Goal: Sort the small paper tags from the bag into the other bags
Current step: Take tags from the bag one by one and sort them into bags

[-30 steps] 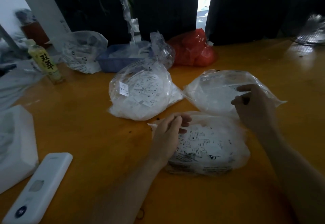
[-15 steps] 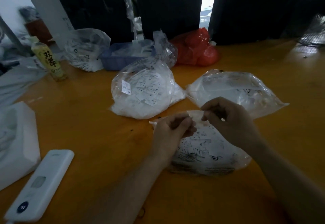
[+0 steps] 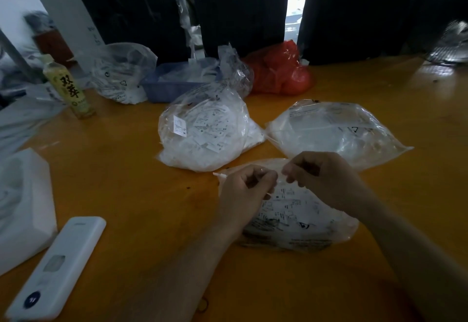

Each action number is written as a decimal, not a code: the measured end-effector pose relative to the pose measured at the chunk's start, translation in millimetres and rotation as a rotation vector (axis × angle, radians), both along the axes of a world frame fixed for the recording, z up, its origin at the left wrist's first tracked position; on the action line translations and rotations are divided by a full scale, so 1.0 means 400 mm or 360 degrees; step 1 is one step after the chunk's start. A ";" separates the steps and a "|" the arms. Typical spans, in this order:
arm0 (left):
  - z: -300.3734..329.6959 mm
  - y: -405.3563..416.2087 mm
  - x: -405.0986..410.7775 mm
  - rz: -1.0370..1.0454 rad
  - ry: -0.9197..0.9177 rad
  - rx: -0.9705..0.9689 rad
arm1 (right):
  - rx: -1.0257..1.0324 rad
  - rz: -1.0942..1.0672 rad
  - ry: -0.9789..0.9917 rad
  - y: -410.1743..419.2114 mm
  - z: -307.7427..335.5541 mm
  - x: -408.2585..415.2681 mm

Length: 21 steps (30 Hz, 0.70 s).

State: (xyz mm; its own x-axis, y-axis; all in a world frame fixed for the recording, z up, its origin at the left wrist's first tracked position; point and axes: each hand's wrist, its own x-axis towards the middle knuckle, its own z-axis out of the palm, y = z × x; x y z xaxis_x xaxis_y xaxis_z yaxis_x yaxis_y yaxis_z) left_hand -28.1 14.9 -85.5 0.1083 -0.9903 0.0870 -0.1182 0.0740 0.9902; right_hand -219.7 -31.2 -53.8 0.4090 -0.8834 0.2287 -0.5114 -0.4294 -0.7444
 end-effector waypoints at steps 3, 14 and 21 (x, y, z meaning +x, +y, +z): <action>0.000 0.000 0.001 0.0024 0.0117 0.0021 | -0.0012 0.0012 0.0007 0.001 -0.004 0.001; 0.004 -0.017 0.012 0.0072 0.0957 0.0246 | -0.0159 0.0110 0.0576 -0.020 -0.021 -0.013; 0.004 -0.022 0.007 0.0043 0.1243 0.0192 | -0.0294 0.0208 0.0877 -0.024 -0.032 -0.004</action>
State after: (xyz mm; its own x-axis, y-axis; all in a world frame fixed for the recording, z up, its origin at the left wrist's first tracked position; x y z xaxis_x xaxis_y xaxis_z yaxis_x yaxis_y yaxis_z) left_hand -25.4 6.3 -83.8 0.1181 -0.9842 -0.1320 0.6143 -0.0320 0.7884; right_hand -221.3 -40.9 -66.6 0.6136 -0.7836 0.0971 -0.7354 -0.6120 -0.2909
